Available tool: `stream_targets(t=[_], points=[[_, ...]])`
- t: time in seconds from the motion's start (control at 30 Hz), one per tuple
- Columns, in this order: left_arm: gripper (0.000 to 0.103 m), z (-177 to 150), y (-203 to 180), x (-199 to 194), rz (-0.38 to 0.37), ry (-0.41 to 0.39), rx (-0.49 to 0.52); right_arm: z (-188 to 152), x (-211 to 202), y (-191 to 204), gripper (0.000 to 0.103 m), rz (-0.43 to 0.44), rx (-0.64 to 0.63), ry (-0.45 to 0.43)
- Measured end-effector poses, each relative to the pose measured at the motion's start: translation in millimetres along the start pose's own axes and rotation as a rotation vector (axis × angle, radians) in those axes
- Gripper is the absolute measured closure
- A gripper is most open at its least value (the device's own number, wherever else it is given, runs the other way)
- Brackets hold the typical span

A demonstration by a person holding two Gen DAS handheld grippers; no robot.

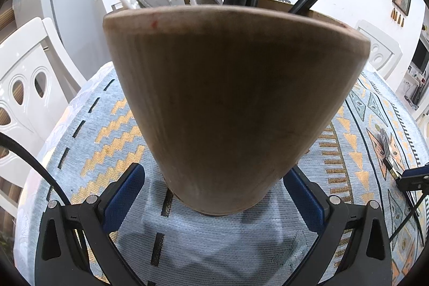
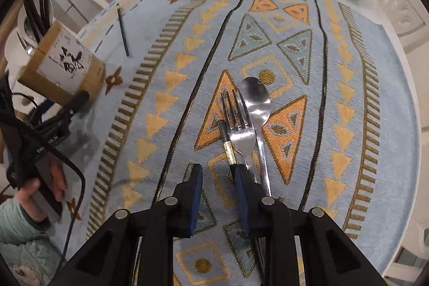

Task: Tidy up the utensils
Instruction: 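Grasp the last black gold-banded chopstick with the right tool, then carry the chopstick over the wooden cup and open the right tool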

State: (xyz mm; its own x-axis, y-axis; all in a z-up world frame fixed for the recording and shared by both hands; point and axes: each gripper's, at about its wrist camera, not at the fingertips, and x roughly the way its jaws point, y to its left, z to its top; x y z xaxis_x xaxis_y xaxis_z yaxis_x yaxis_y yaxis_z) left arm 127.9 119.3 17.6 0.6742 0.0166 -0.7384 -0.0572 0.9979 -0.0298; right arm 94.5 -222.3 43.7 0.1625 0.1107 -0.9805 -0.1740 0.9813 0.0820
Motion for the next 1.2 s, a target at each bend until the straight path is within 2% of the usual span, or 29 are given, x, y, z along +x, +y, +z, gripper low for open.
stream_targets(t=[0.1, 0.37, 0.5, 0.7, 0.97, 1.2], points=[[0.000, 0.1, 0.0, 0.1, 0.000, 0.000, -0.001, 2.3, 6.1, -1.4, 0.086, -0.031, -0.013, 0.016], [0.000, 0.2, -0.1, 0.1, 0.000, 0.001, -0.001, 4.9, 16.0, 0.5, 0.087, -0.067, -0.043, 0.047], [0.000, 1.3, 0.2, 0.6, 0.001, -0.001, -0.001, 4.0, 17.0, 2.8, 0.088, -0.086, -0.036, 0.028], [0.000, -0.7, 0.6, -2.4, -0.002, -0.012, -0.005, 0.0, 15.6, 14.7, 0.096, -0.135, -0.063, -0.004], [0.000, -7.4, -1.9, -10.9, -0.009, -0.035, 0.002, -6.2, -15.6, 30.7, 0.097, -0.104, -0.058, -0.082], [0.000, -9.6, -3.2, -14.2, -0.013, -0.031, 0.005, 1.9, -71.8, 38.2, 0.097, 0.010, 0.011, -0.231]])
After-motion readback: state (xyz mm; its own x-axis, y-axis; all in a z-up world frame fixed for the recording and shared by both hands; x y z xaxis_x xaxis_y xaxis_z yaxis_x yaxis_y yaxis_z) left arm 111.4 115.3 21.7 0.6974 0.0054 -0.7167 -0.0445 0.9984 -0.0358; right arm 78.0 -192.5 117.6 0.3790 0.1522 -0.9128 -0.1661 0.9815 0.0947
